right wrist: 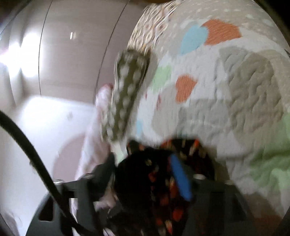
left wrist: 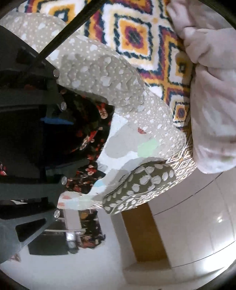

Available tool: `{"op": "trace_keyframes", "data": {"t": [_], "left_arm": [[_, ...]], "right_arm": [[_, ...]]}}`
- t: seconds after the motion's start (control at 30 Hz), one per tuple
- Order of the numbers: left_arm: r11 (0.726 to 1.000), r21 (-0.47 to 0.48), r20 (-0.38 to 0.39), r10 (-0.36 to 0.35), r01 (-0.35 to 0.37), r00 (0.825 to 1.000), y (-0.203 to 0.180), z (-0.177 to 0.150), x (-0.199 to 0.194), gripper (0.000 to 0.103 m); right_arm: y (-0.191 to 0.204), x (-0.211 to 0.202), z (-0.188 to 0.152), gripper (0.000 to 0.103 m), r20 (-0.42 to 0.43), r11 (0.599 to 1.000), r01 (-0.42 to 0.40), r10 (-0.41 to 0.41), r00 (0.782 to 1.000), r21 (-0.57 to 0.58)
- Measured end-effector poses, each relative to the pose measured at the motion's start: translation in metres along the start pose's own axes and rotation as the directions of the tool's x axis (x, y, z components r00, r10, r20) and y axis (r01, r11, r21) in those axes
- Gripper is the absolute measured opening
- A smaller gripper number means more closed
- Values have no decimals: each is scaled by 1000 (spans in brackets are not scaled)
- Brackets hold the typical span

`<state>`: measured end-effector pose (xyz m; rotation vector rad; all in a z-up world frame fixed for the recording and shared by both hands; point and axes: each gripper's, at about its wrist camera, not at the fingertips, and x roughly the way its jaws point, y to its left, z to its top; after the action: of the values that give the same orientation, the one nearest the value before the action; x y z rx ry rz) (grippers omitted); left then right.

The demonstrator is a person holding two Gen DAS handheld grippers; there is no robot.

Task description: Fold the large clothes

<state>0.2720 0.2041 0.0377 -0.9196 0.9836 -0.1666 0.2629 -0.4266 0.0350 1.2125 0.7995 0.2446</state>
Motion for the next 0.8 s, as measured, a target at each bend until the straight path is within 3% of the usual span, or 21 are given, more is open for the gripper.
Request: {"op": "trace_keyframes", "data": {"t": [0.13,0.3,0.4,0.47,0.53,0.67,0.8], "left_arm": [[992,-109,6,-70,70,998,12,7,6,34],[977,-173,21,-123,125,992,14,15,6,39],[974,-187,108,-106,125,988,8,18,-7,54],[974,-192,156,-90,120,984,6,20,-19,71],[982,-172,178,-48,79,983,-1,21,-33,71],[998,-7,194,64,-64,979,-23,11,-61,71],[955,174,232,199,-242,952,-37,-20,-82,72]], "right_arm": [[-6,-1,16,82,62,998,28,-31,998,54],[18,3,13,82,50,985,125,-120,992,-119],[38,2,-3,82,40,960,149,-144,989,-237],[54,0,-19,82,31,937,156,-154,988,-314],[76,1,-40,82,13,899,159,-169,986,-408],[115,15,-98,81,-76,796,123,-207,975,-593],[131,45,-149,80,-142,674,114,-313,939,-729]]}}
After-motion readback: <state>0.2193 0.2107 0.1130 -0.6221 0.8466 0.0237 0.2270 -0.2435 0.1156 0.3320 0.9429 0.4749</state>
